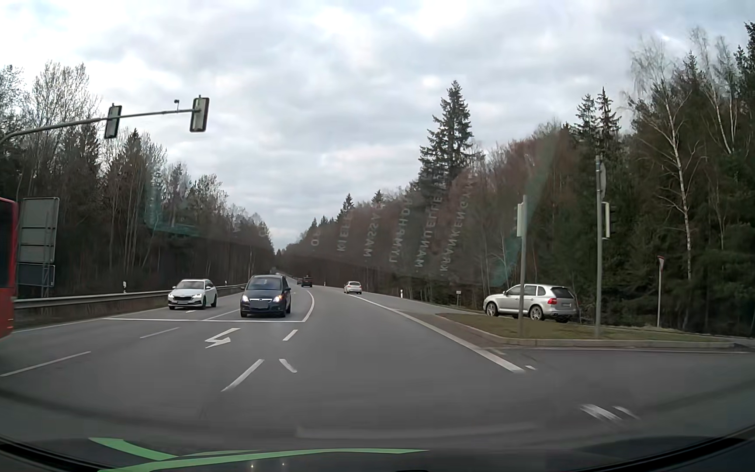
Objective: Follow the waypoints while adhering to traffic rules and regulations
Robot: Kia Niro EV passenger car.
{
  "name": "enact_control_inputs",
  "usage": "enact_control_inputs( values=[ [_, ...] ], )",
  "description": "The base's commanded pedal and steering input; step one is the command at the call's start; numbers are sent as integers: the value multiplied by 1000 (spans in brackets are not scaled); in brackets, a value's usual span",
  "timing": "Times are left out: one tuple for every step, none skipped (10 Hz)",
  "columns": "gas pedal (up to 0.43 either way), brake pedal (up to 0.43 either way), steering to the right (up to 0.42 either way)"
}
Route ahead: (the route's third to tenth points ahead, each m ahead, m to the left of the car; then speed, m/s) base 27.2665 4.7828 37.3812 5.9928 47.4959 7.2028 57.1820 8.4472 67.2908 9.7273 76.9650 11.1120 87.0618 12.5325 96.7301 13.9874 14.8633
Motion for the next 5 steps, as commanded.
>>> enact_control_inputs(
  values=[
    [0, 0, -12],
    [0, 0, -12],
    [0, 0, -13],
    [0, 0, -14],
    [0, 0, -14]
  ],
)
